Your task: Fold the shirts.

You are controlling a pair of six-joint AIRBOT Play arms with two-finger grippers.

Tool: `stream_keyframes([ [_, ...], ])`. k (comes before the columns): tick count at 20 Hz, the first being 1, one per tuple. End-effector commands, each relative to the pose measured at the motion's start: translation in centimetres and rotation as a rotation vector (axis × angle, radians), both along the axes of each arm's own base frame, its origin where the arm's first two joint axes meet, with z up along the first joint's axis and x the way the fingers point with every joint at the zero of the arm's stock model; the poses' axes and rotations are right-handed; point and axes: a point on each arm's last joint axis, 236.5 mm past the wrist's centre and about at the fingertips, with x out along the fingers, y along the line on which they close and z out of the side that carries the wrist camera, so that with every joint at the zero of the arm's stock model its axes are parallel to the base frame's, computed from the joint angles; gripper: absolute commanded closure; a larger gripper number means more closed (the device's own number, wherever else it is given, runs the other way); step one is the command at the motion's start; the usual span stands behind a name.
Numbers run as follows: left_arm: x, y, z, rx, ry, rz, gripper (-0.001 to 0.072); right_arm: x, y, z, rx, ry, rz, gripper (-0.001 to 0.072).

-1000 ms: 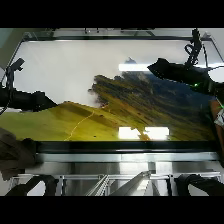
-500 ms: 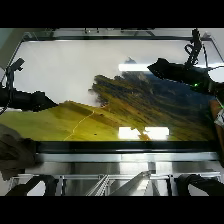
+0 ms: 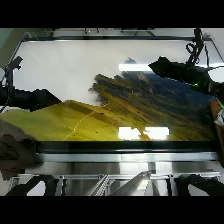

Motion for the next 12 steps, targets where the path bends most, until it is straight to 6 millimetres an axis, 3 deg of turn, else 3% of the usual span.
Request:
stream_keyframes([
  [1,-1.5,1.0,-0.1,-0.003,0.063,-0.002,-0.0013,0.0,0.0,0.0,0.000,0.000,-0.002,0.0692],
  [3,-2.2,3.8,-0.5,0.037,0.113,0.066,-0.0013,-0.3,0.3,-0.2,0.001,0.010,0.014,0.0692],
  [5,-3.2,8.9,-1.6,0.157,0.179,0.231,-0.0013,-0.4,0.4,-0.2,0.006,0.014,0.020,0.0692],
  [8,-8.1,15.7,-2.4,0.322,0.313,0.451,-0.0013,-0.4,0.5,-0.1,0.013,0.015,0.019,0.0692],
  [10,-10.2,17.6,-3.7,0.348,0.328,0.556,-0.0013,-0.4,0.5,-0.1,0.013,0.014,0.019,0.0692],
  [12,-11.8,17.6,-6.4,0.327,0.362,0.603,-0.0013,-0.4,0.5,-0.1,0.013,0.014,0.019,0.0692],
])
